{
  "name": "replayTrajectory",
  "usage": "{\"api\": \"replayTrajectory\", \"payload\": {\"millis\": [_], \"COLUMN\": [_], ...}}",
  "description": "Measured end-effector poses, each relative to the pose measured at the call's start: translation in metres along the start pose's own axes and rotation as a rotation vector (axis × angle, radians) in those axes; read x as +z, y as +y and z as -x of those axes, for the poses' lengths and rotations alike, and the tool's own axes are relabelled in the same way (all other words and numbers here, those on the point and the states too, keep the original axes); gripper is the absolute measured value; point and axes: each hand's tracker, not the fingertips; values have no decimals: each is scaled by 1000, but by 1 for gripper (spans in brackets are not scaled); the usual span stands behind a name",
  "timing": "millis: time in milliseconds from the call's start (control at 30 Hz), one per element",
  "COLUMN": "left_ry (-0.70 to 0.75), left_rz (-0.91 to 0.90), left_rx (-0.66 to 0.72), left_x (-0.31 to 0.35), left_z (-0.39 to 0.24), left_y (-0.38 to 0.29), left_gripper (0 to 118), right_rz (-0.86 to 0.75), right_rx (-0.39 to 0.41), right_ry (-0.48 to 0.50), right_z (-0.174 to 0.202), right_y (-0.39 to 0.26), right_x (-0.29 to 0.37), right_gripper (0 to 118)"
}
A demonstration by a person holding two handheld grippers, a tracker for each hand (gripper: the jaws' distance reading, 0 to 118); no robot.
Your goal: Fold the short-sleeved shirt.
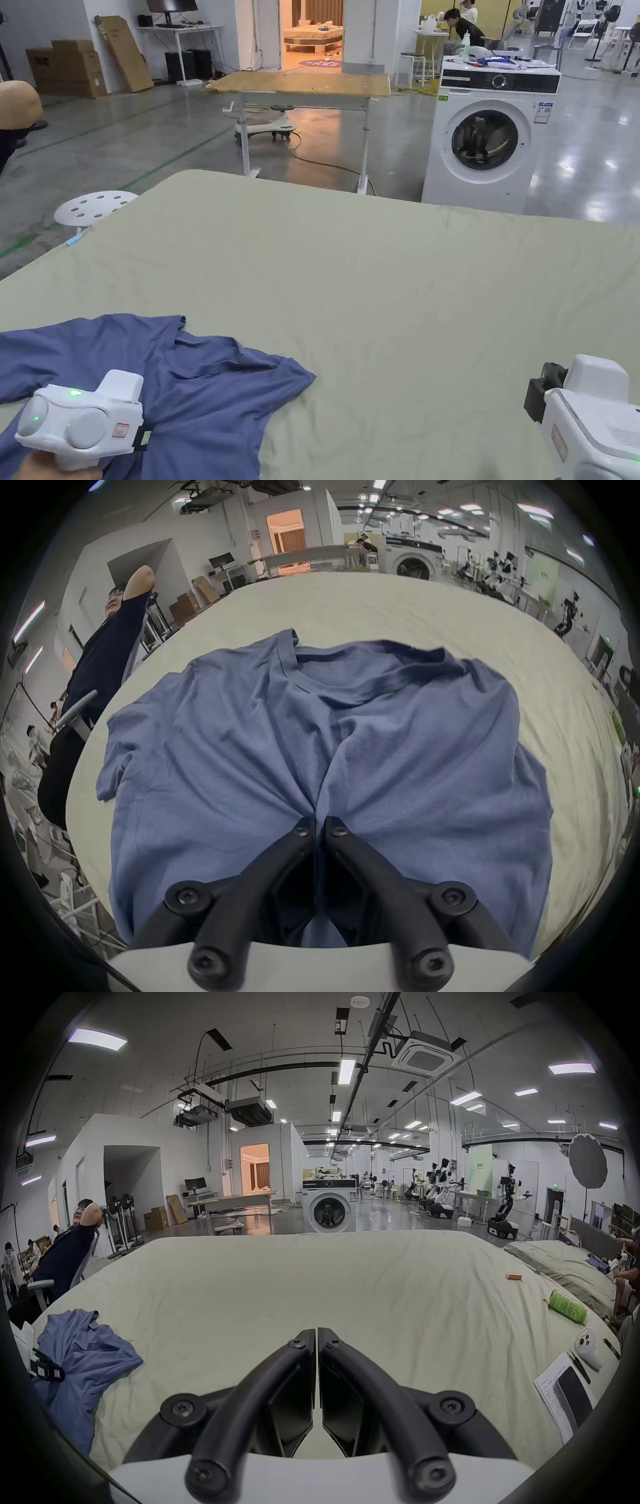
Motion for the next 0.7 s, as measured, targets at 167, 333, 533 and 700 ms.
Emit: {"api": "replayTrajectory", "payload": {"millis": [167,333,533,700], "left_ry": [-56,-57,-56,-72], "left_rz": [-148,-237,-403,-541], "left_rx": [142,169,227,203], "left_x": [23,47,83,123], "left_z": [21,37,46,44], "left_y": [-1,10,39,80], "left_gripper": [0,0,0,0], "right_rz": [-10,-24,-41,-63], "right_rx": [-10,-14,-17,-14], "right_ry": [0,-6,-10,-13], "right_z": [1,0,-5,-10], "right_y": [3,6,12,21], "right_x": [2,6,9,16], "right_gripper": [1,1,1,1]}}
